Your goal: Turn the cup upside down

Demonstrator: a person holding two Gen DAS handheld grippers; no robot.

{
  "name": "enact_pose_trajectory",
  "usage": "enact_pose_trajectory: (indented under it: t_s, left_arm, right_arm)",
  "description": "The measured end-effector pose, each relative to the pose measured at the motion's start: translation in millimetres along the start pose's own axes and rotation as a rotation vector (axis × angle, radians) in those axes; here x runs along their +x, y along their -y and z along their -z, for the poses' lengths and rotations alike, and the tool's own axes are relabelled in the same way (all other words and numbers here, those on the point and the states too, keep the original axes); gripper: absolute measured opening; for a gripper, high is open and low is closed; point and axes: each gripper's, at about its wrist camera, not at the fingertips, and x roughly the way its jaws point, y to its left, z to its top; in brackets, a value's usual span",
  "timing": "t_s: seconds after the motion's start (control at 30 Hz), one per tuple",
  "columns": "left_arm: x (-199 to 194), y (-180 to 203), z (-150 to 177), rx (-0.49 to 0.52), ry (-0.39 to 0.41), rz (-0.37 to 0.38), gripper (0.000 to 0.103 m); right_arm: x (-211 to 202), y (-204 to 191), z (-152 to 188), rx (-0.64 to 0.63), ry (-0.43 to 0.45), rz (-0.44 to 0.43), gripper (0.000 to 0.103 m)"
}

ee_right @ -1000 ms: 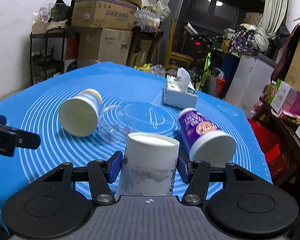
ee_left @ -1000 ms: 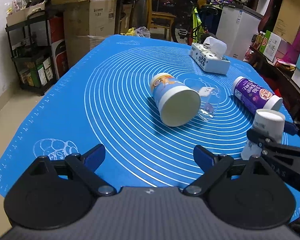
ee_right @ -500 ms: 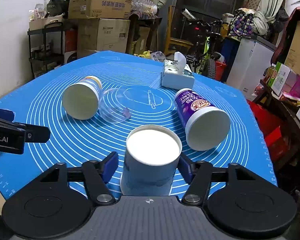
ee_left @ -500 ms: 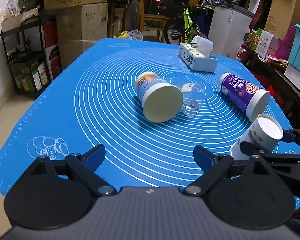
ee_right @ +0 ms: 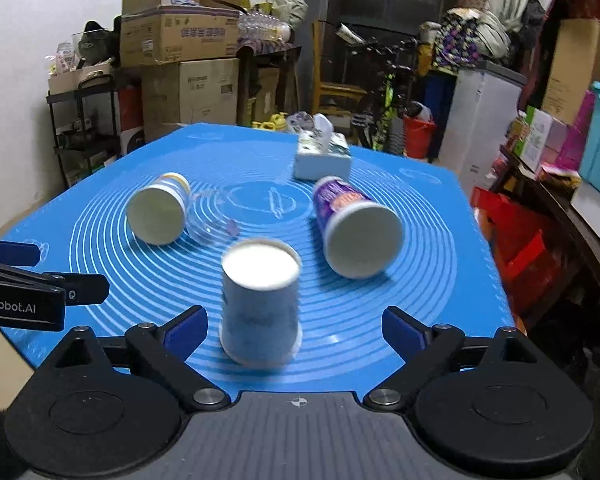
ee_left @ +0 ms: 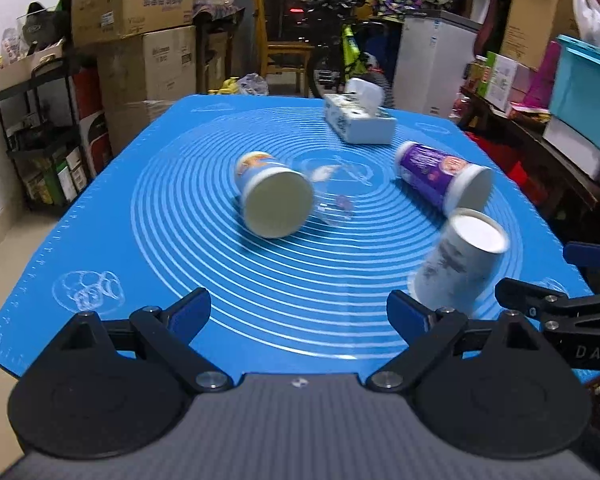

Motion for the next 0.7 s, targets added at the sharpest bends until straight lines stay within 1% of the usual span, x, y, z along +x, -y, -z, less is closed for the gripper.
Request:
enact_pose_trajectory:
  t_s: [0.17,0.27,0.47,0.7]
  left_arm:
    - [-10,24,9,0.023,-0.002,0.040,0.094]
    - [-14,33,14,0.029,-0.007,0.059,0.094]
    - [-17,53,23,0.081,-0.011,0.059,0.094]
    - [-17,66,31,0.114,-0.031,0.066,0.094]
  right_arm:
    - [-15,20,13,0.045,-0.034,0.002,0.094]
    - [-22,28,20,0.057,-0.039,0.011,0.094]
    - [-29,37,29,0.069,-0.051,0.010,0.094]
    - [-31,43,36,0.079,-0.065,0.012,0.094]
